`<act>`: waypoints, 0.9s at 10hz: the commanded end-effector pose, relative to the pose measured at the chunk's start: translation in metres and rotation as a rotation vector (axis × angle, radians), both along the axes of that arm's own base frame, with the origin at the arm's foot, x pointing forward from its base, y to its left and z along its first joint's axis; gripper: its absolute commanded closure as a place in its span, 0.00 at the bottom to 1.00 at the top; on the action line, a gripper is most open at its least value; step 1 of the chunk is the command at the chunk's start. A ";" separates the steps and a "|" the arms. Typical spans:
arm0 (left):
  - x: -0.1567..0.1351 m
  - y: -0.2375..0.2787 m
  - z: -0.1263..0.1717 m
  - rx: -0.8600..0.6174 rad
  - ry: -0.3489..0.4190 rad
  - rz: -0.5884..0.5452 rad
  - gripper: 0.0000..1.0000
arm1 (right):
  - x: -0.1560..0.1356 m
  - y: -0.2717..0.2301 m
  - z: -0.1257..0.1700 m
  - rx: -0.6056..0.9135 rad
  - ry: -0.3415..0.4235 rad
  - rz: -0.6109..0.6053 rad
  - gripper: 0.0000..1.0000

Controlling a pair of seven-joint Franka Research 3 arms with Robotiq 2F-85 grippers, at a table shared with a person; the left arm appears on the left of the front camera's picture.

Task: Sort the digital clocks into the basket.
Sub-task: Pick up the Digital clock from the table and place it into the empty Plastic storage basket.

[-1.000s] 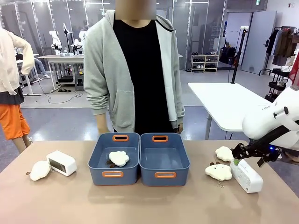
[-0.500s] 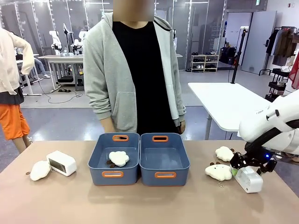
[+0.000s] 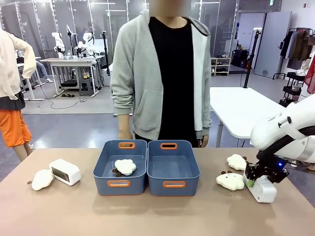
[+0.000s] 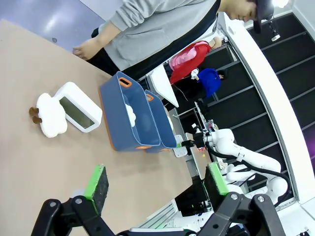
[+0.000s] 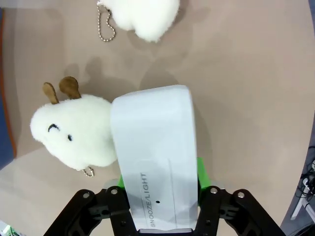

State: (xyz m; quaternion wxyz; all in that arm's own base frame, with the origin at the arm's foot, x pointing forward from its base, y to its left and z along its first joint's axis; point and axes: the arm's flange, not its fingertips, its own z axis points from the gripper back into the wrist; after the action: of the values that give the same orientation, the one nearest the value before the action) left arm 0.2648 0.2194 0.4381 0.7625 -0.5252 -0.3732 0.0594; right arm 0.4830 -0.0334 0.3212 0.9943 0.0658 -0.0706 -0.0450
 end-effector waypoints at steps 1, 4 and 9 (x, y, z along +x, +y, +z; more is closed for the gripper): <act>-0.001 0.001 0.001 -0.011 -0.017 -0.006 0.00 | -0.002 0.005 0.007 -0.024 -0.016 -0.027 0.84; -0.001 0.001 0.001 -0.011 -0.017 -0.006 0.00 | -0.026 0.028 0.065 0.005 -0.125 0.016 1.00; -0.001 0.001 0.001 -0.011 -0.017 -0.006 0.00 | -0.026 0.192 0.151 -0.039 -0.266 0.315 1.00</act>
State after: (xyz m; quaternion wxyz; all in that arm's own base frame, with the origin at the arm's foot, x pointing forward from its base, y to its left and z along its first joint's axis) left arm 0.2648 0.2193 0.4382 0.7627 -0.5251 -0.3729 0.0592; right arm 0.4304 0.1444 0.4857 0.9692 0.0786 -0.1961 0.1268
